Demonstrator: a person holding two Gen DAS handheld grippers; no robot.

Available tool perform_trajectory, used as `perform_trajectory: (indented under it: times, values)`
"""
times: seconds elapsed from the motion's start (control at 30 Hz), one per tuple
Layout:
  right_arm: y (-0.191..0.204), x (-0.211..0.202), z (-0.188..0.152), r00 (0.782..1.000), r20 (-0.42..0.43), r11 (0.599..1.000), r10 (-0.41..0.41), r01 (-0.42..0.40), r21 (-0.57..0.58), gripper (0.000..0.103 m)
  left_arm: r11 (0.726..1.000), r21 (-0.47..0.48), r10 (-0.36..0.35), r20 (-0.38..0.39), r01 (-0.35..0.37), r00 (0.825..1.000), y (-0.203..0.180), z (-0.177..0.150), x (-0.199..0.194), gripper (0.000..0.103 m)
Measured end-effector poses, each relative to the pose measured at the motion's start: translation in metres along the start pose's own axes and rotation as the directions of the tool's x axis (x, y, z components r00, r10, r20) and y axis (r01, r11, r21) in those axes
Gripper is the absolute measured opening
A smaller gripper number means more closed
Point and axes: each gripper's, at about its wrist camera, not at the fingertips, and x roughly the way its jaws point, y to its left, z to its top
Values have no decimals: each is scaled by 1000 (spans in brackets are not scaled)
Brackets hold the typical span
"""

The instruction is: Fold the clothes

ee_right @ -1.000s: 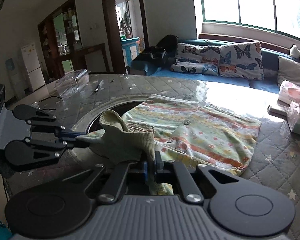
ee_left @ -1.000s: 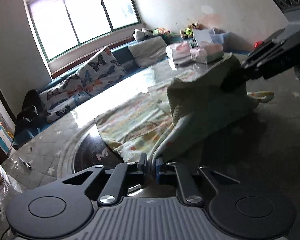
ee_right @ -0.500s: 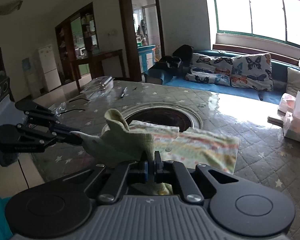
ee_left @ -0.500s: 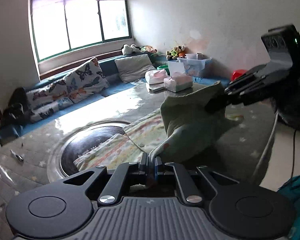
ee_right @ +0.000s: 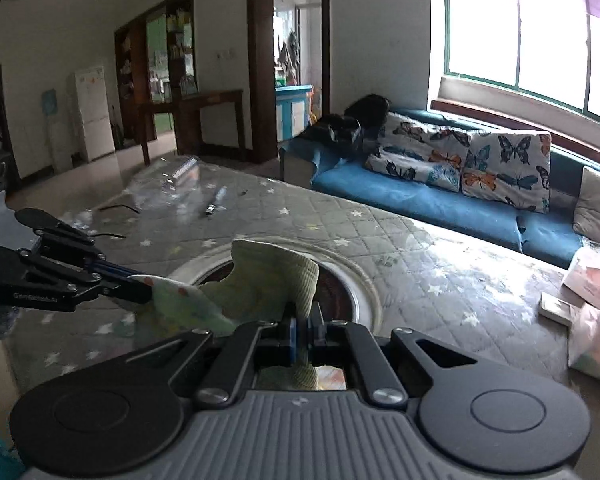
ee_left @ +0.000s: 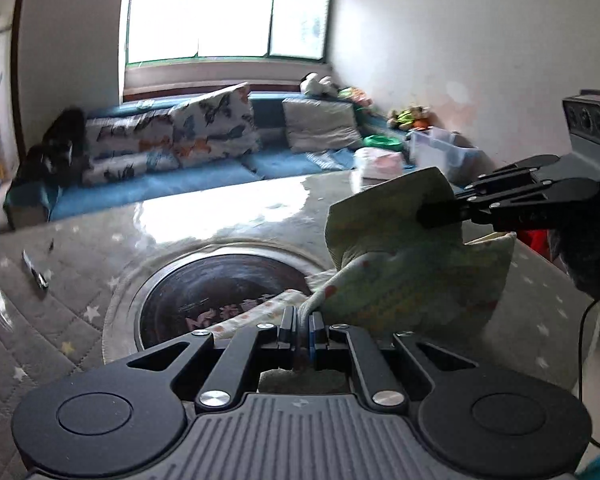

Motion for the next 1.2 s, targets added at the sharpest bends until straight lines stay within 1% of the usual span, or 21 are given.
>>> perform_trajectory:
  times: [0.13, 0.2, 0.3, 0.33, 0.37, 0.43, 0.47, 0.53, 0.6, 0.67, 0.77, 0.87, 0.93, 1.03, 1.07, 1.1, 1.13, 1.2]
  values:
    - [-10, 56, 10, 998, -63, 1000, -9, 9, 2, 4, 996, -86, 5, -85, -13, 996, 29, 4, 42, 6]
    - [-13, 79, 8, 996, -90, 1000, -18, 19, 6, 4, 990, -135, 11, -134, -29, 991, 44, 2, 64, 6]
    - [-21, 117, 0, 991, -128, 998, -25, 32, 49, 6, 980, -190, 20, -193, -58, 981, 61, -6, 92, 7]
    - [-24, 128, -4, 990, -137, 998, -26, 35, 61, 8, 977, -201, 23, -207, -65, 978, 64, -9, 98, 8]
    - [-28, 135, -8, 990, -136, 996, -26, 37, 80, 13, 974, -213, 24, -218, -72, 976, 67, -12, 102, 10]
    - [-35, 139, -14, 990, -132, 993, -40, 54, 103, 15, 968, -238, 23, -224, -78, 974, 71, -16, 104, 11]
    - [-39, 137, -15, 991, -127, 991, -47, 62, 116, 15, 965, -249, 24, -227, -82, 974, 73, -18, 105, 12]
    - [-45, 128, -19, 991, -125, 989, -56, 72, 129, 18, 964, -252, 28, -224, -86, 974, 73, -17, 102, 13]
    - [-50, 114, -25, 989, -126, 987, -73, 90, 136, 31, 967, -234, 47, -223, -101, 974, 71, -17, 98, 15]
    - [-57, 97, -34, 985, -138, 984, -103, 121, 130, 36, 969, -217, 71, -225, -121, 972, 69, -17, 96, 16]
    - [-66, 79, -54, 976, -167, 978, -137, 160, 136, 36, 966, -217, 93, -230, -144, 969, 72, -17, 95, 18]
    - [-76, 72, -70, 970, -191, 970, -151, 183, 162, 37, 963, -221, 104, -235, -157, 966, 72, -15, 97, 18]
    - [-82, 74, -76, 971, -196, 964, -135, 174, 199, 36, 962, -218, 113, -240, -167, 964, 70, -15, 99, 18]
    - [-89, 82, -79, 979, -189, 956, -81, 130, 264, 34, 960, -212, 126, -248, -181, 961, 68, -15, 102, 18]
    - [-90, 86, -79, 980, -187, 953, -71, 122, 279, 32, 959, -213, 130, -251, -186, 959, 69, -15, 103, 18]
    - [-90, 90, -78, 979, -188, 953, -77, 128, 274, 20, 958, -214, 134, -255, -191, 958, 69, -15, 104, 18]
    - [-89, 93, -77, 978, -189, 955, -93, 141, 261, 14, 956, -215, 138, -259, -197, 956, 69, -16, 105, 18]
    - [-87, 97, -75, 973, -190, 955, -128, 173, 240, 8, 954, -215, 147, -266, -207, 953, 70, -16, 106, 18]
